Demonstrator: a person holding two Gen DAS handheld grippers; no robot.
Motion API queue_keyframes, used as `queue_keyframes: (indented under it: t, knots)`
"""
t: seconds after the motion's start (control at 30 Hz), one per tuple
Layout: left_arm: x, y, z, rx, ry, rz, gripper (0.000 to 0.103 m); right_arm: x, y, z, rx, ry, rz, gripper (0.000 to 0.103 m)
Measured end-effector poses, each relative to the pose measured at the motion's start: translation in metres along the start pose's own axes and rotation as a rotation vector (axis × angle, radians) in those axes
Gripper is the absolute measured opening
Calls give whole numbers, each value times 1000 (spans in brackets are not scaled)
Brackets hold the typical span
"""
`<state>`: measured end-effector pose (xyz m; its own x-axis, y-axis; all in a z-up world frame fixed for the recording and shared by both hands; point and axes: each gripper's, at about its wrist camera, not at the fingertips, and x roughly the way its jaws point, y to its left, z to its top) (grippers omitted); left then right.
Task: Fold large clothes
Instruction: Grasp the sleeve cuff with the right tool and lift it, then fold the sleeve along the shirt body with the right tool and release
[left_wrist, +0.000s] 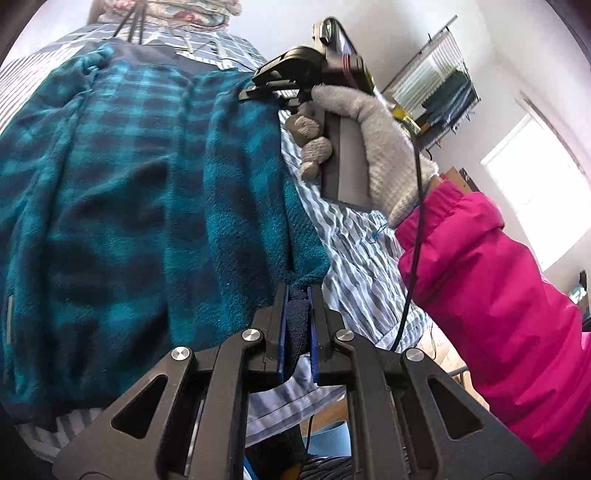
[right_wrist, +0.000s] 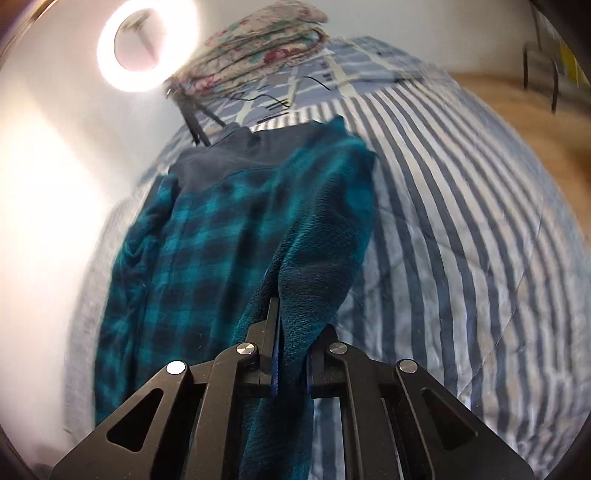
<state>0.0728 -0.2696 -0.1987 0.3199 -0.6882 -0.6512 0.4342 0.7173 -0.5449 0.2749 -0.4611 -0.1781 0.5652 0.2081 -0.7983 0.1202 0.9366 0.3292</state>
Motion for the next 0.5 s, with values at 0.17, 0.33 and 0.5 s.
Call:
queue_keyframes:
  t: [0.17, 0.33, 0.5]
  knots:
    - [-18, 25, -7, -73, -21, 4, 7, 5, 57, 2, -192, 0, -117, 8]
    - [-29, 50, -10, -136, -29, 16, 7, 28, 124, -8, -409, 26, -231, 8]
    - [-39, 69, -18, -188, -39, 39, 7, 62, 176, -27, -578, 65, -341, 8]
